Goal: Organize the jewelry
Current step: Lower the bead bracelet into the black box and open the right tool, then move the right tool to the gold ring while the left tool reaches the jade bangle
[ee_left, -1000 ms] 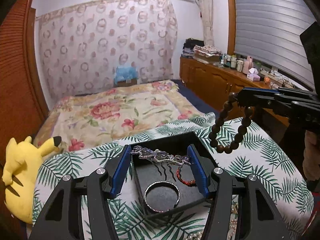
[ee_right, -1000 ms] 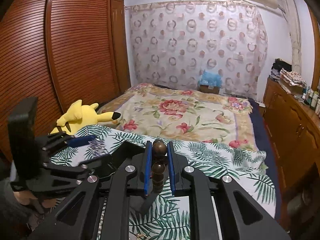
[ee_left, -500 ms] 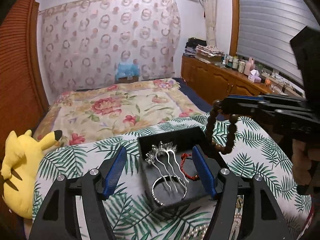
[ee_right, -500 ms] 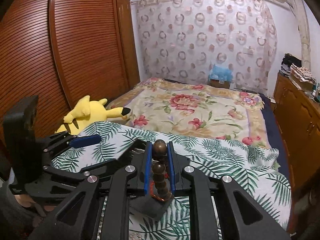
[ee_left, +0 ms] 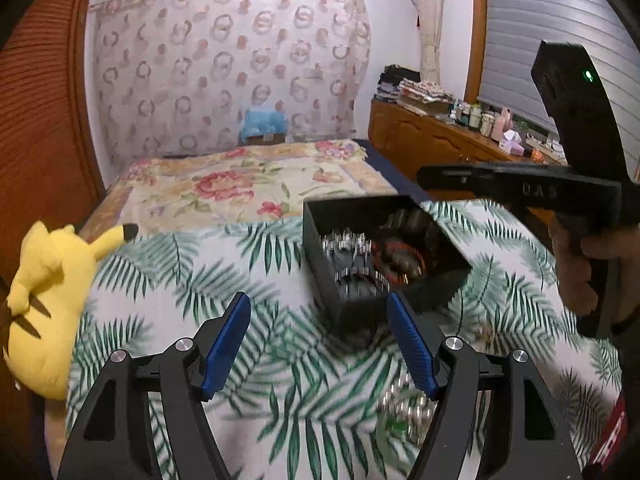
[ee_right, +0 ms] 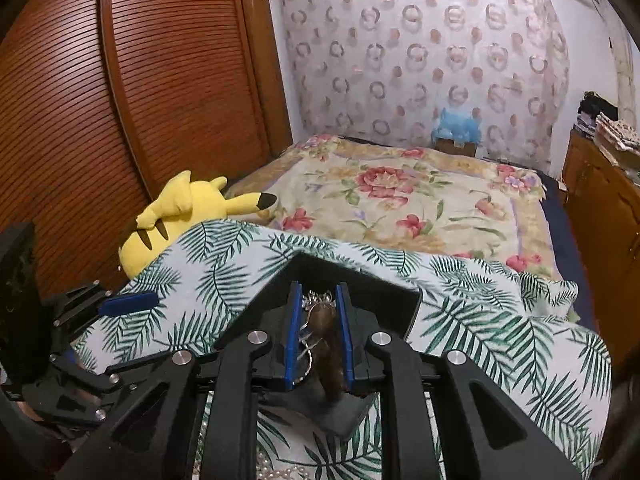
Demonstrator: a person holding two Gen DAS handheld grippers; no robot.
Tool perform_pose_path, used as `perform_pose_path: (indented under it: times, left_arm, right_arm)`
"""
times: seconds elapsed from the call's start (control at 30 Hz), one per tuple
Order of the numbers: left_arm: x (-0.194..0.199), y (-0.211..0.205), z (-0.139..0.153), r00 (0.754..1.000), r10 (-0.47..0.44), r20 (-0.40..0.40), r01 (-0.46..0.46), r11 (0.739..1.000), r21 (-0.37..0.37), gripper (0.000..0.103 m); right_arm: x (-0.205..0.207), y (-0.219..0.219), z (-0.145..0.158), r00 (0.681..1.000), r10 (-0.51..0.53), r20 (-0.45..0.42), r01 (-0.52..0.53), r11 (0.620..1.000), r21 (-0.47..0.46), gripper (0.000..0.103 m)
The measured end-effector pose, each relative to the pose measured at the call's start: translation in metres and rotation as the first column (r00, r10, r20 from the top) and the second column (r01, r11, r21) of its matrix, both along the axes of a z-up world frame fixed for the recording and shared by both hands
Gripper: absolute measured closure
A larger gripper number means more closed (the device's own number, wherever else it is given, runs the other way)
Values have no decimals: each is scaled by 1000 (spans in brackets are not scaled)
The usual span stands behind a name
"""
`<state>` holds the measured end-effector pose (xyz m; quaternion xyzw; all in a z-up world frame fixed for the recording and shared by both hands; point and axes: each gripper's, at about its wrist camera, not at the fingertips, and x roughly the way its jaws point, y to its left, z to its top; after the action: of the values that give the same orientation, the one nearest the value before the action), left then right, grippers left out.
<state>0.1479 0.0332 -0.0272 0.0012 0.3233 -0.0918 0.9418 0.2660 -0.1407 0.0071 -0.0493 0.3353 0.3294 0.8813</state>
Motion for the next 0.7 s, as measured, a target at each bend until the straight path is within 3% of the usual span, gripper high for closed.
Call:
perform_pose_path:
  times: [0.4, 0.7]
  left_arm:
    - [-40, 0, -27, 998, -13, -64, 12, 1000, -13, 33]
    - [-50, -7, -38, 995, -24, -93, 22, 1000, -21, 28]
  right_arm:
    - [-71, -37, -34, 1000, 11, 26, -9, 995, -101, 84]
    - [-104, -50, -87, 997, 36, -64, -49, 977, -207, 84]
